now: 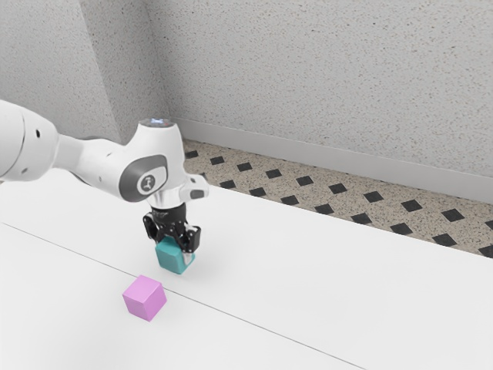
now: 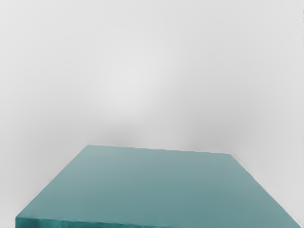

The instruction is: Pick up the blue block with one arm, and put the blue block on the pink block with one arm

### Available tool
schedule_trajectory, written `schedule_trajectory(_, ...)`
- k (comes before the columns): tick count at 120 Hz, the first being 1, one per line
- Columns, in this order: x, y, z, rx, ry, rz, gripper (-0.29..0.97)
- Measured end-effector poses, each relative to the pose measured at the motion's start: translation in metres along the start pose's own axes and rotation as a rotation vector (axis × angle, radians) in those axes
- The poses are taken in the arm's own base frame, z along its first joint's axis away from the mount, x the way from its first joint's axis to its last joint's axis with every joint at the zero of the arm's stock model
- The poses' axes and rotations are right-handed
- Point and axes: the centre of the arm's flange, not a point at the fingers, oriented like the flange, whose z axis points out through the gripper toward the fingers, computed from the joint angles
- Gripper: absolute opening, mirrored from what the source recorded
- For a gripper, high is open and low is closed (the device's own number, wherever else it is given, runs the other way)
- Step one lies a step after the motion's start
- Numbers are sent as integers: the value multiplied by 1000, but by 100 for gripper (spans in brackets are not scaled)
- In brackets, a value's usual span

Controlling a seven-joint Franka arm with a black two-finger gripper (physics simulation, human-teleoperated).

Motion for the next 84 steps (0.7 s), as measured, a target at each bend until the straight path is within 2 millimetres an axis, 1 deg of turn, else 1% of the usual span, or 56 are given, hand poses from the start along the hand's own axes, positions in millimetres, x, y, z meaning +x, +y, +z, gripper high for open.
schedule_trajectory(18, -26, -1, -9, 24, -32, 54, 39)
schedule_trajectory(31, -41, -2, -23, 43, -46, 87, 39)
schedule_trajectory(40, -51, -4, -29, 54, -60, 107, 39)
schedule_trajectory(62, -74, -6, -23, 69, -116, 147, 38)
schedule_trajectory(74, -85, -8, -25, 75, -124, 157, 38)
schedule_trajectory(84, -90, -9, -26, 76, -129, 167, 38)
